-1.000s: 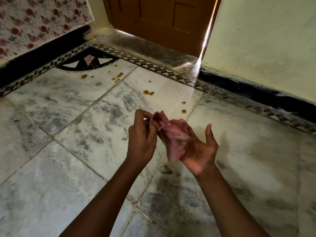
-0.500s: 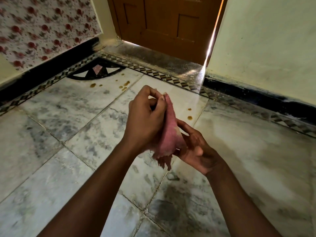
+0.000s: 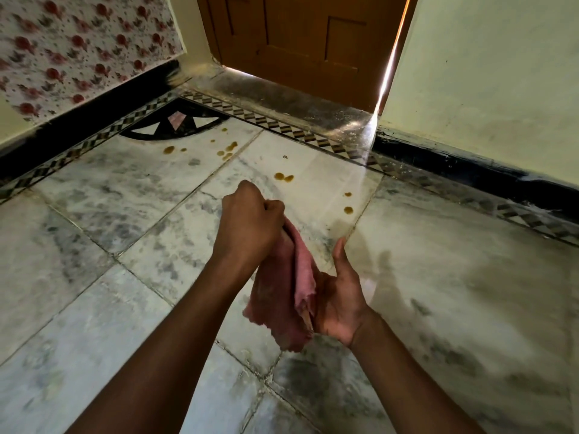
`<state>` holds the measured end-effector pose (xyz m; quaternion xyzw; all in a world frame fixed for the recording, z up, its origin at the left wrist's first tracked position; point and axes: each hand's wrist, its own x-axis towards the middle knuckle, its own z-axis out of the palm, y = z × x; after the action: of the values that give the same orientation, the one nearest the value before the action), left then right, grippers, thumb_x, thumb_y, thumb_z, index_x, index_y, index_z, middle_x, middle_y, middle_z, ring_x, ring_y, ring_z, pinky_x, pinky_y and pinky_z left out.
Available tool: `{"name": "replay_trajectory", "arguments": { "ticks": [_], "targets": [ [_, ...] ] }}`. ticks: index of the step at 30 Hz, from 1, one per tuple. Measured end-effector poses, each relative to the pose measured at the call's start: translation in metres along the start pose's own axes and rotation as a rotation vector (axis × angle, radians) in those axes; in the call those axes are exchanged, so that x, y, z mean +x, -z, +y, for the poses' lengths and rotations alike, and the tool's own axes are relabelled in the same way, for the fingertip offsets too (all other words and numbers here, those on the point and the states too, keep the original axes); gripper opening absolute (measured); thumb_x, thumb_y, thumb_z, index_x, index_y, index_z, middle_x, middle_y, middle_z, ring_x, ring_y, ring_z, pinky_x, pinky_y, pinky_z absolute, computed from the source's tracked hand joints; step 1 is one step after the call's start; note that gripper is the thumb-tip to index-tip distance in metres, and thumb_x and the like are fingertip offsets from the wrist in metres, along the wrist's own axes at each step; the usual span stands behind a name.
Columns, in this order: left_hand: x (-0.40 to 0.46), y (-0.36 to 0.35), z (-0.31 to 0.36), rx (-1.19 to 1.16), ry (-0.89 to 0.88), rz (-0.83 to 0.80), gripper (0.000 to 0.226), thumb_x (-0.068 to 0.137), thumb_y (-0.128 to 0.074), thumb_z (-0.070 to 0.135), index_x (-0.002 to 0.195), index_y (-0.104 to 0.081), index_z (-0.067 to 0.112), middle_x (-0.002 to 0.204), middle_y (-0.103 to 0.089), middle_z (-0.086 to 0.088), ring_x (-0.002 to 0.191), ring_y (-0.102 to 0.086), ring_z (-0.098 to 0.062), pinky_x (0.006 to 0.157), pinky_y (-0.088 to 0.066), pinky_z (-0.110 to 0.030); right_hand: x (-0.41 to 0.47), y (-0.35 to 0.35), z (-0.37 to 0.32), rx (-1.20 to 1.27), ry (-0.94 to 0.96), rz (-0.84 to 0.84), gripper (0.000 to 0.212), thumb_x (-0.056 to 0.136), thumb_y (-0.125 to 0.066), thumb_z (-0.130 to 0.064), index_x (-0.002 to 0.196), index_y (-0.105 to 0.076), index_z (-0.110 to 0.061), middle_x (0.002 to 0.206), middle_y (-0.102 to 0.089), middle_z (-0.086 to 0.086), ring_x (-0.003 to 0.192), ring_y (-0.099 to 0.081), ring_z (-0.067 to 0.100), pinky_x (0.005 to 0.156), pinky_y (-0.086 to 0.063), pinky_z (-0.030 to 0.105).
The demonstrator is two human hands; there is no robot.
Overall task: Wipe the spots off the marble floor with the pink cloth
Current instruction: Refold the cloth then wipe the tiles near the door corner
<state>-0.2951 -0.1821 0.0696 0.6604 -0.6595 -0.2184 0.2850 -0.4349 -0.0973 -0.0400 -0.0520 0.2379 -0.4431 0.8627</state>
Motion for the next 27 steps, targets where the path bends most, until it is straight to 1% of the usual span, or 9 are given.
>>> {"name": "replay_trajectory", "arguments": {
  "ticks": [3,8,10,14,17,19,22,25,27],
  "targets": [
    [0.002,-0.003,-0.010,0.068,0.092,-0.066,0.035,0.096,-0.055,0.016,0.066,-0.039,0.005,0.062,-0.045,-0.008,0.058,-0.051,-0.022,0.043,-0.030,-0.029,0.003,-0.005,0.007,-0.069,0.079,-0.084,0.101,0.078,-0.078,-0.074,0.155,-0.058,-0.012,0.153,-0.063,0.020,0.141,-0.061,0.036,0.124,-0.044,0.055],
    [0.002,-0.005,-0.021,0.037,0.164,-0.040,0.021,0.100,-0.053,0.016,0.087,-0.044,0.002,0.075,-0.049,-0.008,0.067,-0.051,-0.022,0.049,-0.029,-0.030,0.006,0.000,0.004,-0.113,0.184,-0.015,0.074,0.073,-0.096,-0.041,0.136,-0.075,-0.010,0.138,-0.071,0.022,0.128,-0.068,0.037,0.121,-0.047,0.054],
    [-0.001,-0.006,-0.022,0.000,0.160,-0.043,0.018,0.104,-0.053,0.019,0.100,-0.051,0.001,0.088,-0.054,-0.006,0.081,-0.056,-0.022,0.057,-0.039,-0.030,0.008,0.002,0.001,-0.189,0.209,0.101,0.048,0.081,-0.087,-0.033,0.123,-0.081,-0.012,0.127,-0.077,0.020,0.116,-0.076,0.034,0.109,-0.058,0.049],
    [-0.010,-0.008,-0.030,-0.306,0.254,-0.132,0.030,0.104,-0.062,0.041,0.113,-0.048,0.016,0.102,-0.069,-0.005,0.093,-0.071,-0.022,0.076,-0.061,-0.041,0.007,-0.002,-0.010,-0.313,0.308,0.323,0.039,0.090,-0.079,-0.020,0.124,-0.077,0.000,0.117,-0.078,0.026,0.099,-0.080,0.035,0.083,-0.068,0.043],
    [-0.012,-0.008,-0.038,-0.493,0.416,-0.314,0.046,0.096,-0.073,0.049,0.113,-0.042,0.020,0.111,-0.069,-0.011,0.096,-0.071,-0.024,0.070,-0.060,-0.039,0.002,-0.007,-0.015,-0.406,0.384,0.407,0.017,0.095,-0.076,-0.006,0.110,-0.080,-0.001,0.103,-0.082,0.022,0.088,-0.082,0.030,0.071,-0.068,0.038],
    [-0.014,-0.009,-0.046,-0.482,0.410,-0.403,0.058,0.086,-0.085,0.050,0.113,-0.041,0.024,0.108,-0.071,-0.010,0.095,-0.068,-0.021,0.083,-0.060,-0.041,0.001,-0.007,-0.017,-0.491,0.433,0.463,0.011,0.095,-0.077,-0.004,0.105,-0.082,-0.003,0.100,-0.083,0.021,0.088,-0.082,0.032,0.073,-0.068,0.038],
    [-0.018,-0.009,-0.062,-0.508,0.337,-0.550,0.080,0.062,-0.099,0.041,0.114,-0.040,0.028,0.106,-0.078,-0.011,0.088,-0.068,-0.018,0.084,-0.057,-0.036,0.002,-0.004,-0.021,-0.572,0.505,0.532,0.018,0.091,-0.082,-0.005,0.108,-0.081,-0.001,0.104,-0.083,0.023,0.096,-0.081,0.040,0.086,-0.067,0.052],
    [-0.021,-0.012,-0.068,-0.539,0.240,-0.552,0.066,0.074,-0.092,-0.007,0.112,-0.044,0.018,0.096,-0.073,-0.013,0.072,-0.069,-0.016,0.065,-0.057,-0.025,-0.002,-0.001,-0.032,-0.616,0.498,0.555,0.037,0.083,-0.088,0.000,0.118,-0.076,0.003,0.107,-0.082,0.023,0.098,-0.081,0.040,0.082,-0.068,0.049],
    [-0.023,-0.016,-0.067,-0.550,0.175,-0.467,0.055,0.074,-0.085,-0.018,0.100,-0.048,0.013,0.091,-0.069,-0.017,0.068,-0.066,-0.018,0.058,-0.056,-0.024,-0.006,0.001,-0.040,-0.725,0.441,0.610,0.061,0.070,-0.096,0.005,0.125,-0.070,-0.001,0.116,-0.080,0.021,0.102,-0.080,0.038,0.078,-0.069,0.047]
  ]
}}
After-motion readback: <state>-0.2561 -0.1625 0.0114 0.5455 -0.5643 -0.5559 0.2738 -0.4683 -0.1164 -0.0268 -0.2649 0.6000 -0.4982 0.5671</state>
